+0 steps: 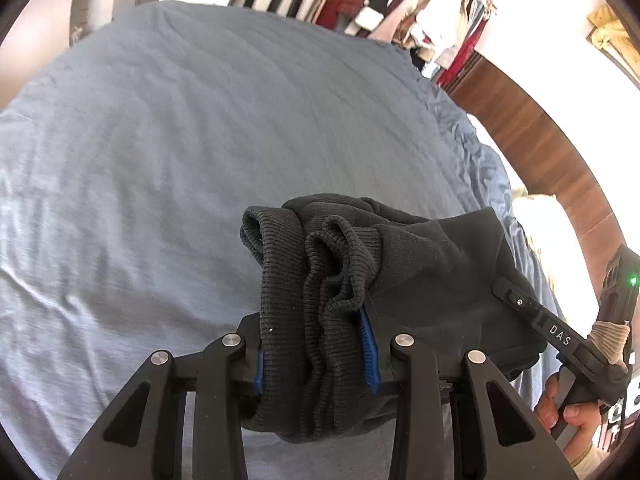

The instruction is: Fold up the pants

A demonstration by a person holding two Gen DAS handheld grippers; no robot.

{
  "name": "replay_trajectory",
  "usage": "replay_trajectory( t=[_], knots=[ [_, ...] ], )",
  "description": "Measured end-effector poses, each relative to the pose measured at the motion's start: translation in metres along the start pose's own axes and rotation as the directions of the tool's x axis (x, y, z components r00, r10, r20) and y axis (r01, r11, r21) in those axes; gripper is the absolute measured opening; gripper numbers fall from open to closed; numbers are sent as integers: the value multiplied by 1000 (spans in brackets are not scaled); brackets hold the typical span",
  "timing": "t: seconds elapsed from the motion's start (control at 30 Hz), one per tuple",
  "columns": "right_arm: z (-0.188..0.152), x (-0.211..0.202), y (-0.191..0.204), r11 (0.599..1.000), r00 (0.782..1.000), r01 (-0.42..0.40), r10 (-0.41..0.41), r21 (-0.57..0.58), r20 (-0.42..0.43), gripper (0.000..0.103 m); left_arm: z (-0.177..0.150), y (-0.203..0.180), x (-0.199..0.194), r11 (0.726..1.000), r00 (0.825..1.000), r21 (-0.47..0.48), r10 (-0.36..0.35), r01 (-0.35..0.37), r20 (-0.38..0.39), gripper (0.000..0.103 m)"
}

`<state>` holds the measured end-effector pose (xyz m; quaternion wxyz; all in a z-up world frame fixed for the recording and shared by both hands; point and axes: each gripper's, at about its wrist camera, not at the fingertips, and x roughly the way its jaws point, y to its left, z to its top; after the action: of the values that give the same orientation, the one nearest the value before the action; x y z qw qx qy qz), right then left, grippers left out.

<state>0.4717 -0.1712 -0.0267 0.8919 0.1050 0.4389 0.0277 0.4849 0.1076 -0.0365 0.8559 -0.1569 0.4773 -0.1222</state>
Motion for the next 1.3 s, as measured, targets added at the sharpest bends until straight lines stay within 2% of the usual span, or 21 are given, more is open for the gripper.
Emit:
replay_trajectory(
  t=[0.2, 0.47, 0.6, 0.83, 1.03, 1.13, 1.23, 1.3],
  knots=[
    [0, -7, 46, 998, 998, -49, 50, -33, 23, 27, 2, 36, -41, 999, 997, -1, 50, -50, 51, 35],
    [-17, 6, 123, 990, 992, -124, 124, -66, -4, 27, -6, 110, -78, 989, 988, -52, 140, -137, 60, 35],
    [-29, 24, 160, 984, 988, -151, 148, -97, -36, 27, -12, 149, -83, 981, 982, -78, 183, -179, 49, 35],
    [-54, 62, 210, 973, 984, -164, 150, -164, -93, 27, -32, 209, -68, 969, 977, -128, 211, -210, -6, 35],
    [-72, 92, 224, 971, 981, -149, 121, -187, -153, 28, -45, 236, -49, 965, 974, -137, 216, -223, -60, 36],
    [-78, 96, 222, 974, 983, -116, 85, -196, -160, 34, -47, 239, -46, 966, 973, -123, 222, -229, -66, 37],
    [-82, 95, 218, 976, 989, -24, -9, -215, -150, 35, -48, 241, -44, 963, 970, -123, 232, -240, -72, 39],
    [-83, 91, 215, 975, 987, 44, -75, -218, -139, 50, -49, 241, -44, 961, 968, -122, 241, -249, -76, 39]
  ],
)
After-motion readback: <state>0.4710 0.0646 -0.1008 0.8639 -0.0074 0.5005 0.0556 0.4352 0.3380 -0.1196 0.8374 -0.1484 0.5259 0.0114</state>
